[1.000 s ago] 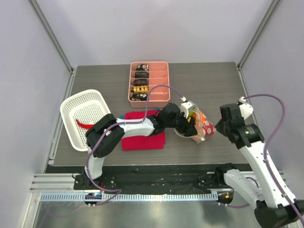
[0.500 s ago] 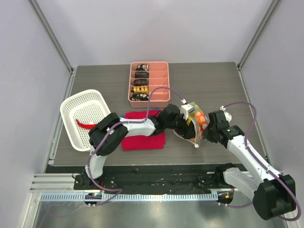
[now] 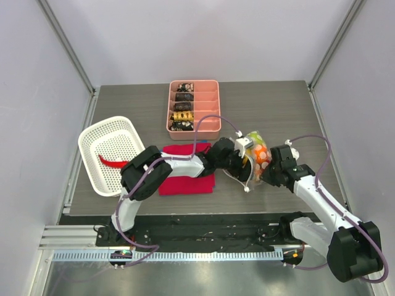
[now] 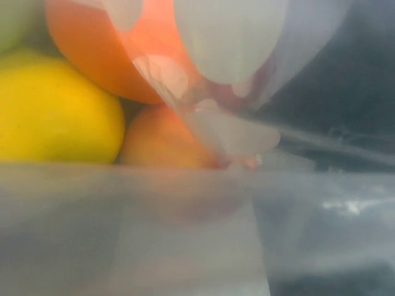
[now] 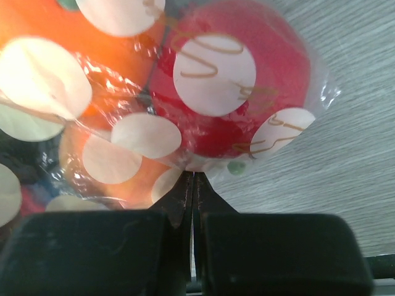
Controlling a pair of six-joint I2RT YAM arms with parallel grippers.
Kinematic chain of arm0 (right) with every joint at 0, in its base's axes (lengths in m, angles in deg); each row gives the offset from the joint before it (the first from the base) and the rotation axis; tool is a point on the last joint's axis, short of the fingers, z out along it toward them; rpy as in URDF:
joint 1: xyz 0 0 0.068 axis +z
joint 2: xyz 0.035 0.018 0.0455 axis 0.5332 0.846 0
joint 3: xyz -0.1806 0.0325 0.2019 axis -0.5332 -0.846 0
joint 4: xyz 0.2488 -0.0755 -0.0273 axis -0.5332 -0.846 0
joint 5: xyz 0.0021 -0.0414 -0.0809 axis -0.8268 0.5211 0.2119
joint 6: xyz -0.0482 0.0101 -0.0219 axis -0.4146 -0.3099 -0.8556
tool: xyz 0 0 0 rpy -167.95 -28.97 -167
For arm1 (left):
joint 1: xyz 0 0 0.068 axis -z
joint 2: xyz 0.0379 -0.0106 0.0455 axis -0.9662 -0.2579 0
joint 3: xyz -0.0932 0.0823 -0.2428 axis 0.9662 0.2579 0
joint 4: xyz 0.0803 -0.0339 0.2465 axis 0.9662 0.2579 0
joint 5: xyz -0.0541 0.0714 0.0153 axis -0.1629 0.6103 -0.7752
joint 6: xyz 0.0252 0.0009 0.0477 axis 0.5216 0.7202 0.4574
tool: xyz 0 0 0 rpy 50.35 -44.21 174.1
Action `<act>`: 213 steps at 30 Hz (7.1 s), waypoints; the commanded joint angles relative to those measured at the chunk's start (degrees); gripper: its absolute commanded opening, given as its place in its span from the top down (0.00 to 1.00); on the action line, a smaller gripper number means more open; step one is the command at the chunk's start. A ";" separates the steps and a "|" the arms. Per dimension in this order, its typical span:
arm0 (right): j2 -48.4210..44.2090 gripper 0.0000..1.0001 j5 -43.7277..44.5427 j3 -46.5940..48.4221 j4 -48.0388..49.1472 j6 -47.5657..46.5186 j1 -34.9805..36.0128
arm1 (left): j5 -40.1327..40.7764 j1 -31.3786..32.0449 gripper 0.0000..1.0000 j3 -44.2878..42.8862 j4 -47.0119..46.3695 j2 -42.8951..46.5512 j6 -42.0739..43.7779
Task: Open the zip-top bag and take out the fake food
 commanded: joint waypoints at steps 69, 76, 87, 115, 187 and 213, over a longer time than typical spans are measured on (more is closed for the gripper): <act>12.81 0.05 26.38 31.36 -22.14 -21.59 42.25 | 37.14 -49.00 0.00 29.94 48.20 63.04 -21.20; 15.19 0.23 27.52 29.87 -20.47 -21.42 42.25 | 30.66 -48.91 0.02 27.65 49.89 68.47 -19.19; 15.80 0.65 30.78 29.25 -20.73 -19.48 40.33 | 10.15 -15.89 0.46 31.15 17.48 66.47 -16.38; 7.98 0.99 7.14 35.32 -16.08 -14.56 32.15 | 40.14 10.25 0.19 22.92 -33.89 15.07 10.88; 3.58 0.98 16.17 32.15 -17.38 -11.04 31.09 | 36.27 6.64 1.00 22.98 -38.99 8.18 5.35; 3.23 0.98 5.38 32.15 -14.06 -12.01 30.12 | 19.38 7.25 0.24 14.29 -28.16 0.47 3.15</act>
